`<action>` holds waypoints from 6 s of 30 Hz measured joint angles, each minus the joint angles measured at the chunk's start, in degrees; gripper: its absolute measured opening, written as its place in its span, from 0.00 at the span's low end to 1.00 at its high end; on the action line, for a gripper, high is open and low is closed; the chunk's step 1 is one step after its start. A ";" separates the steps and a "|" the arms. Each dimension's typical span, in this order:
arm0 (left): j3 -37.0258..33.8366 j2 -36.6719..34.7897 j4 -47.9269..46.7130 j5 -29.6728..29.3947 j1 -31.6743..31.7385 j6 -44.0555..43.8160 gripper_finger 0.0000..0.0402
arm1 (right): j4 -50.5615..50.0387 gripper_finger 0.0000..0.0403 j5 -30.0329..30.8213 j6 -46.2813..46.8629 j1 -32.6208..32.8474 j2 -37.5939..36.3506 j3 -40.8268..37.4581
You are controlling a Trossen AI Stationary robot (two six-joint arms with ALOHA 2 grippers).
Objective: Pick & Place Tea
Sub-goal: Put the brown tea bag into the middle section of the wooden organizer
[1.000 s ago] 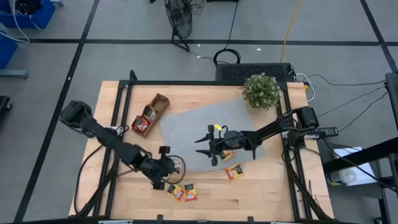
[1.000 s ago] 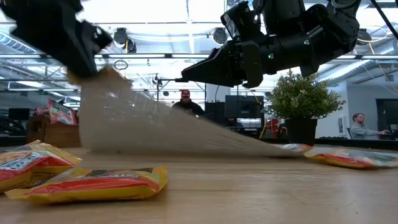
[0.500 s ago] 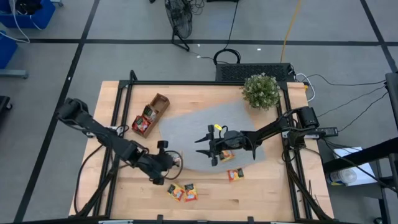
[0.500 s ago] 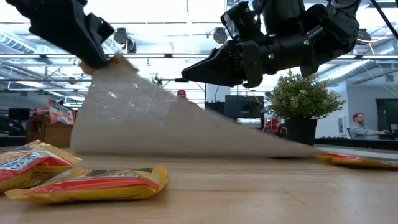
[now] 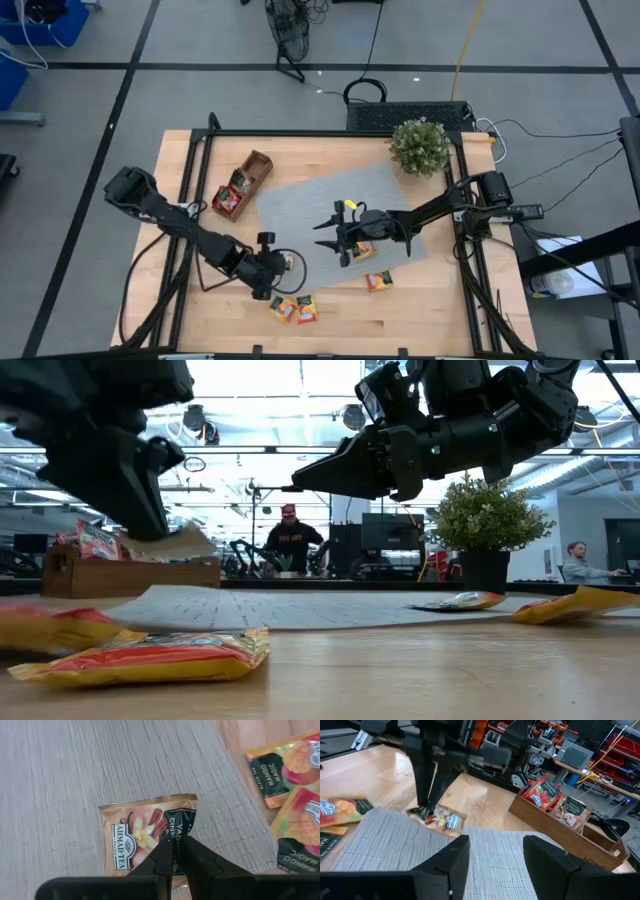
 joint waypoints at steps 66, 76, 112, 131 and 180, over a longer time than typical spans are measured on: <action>2.80 9.36 -5.20 7.06 6.37 2.68 0.03 | -0.03 0.42 -0.02 0.46 -0.01 0.00 0.00; 4.01 4.19 -11.45 11.75 14.10 0.34 0.20 | -0.16 0.42 -0.24 0.46 -0.02 0.00 0.00; 4.90 7.00 -12.53 12.67 21.09 5.86 0.05 | -1.31 0.42 -0.22 0.44 -0.02 -0.01 0.00; 4.93 -5.28 -46.86 -30.71 26.60 -40.07 0.04 | -1.96 0.42 0.01 0.82 -0.17 -0.02 0.00; -6.66 -2.71 -28.57 -26.12 38.34 -22.85 0.09 | -2.02 0.42 0.04 0.68 -0.20 -0.02 0.00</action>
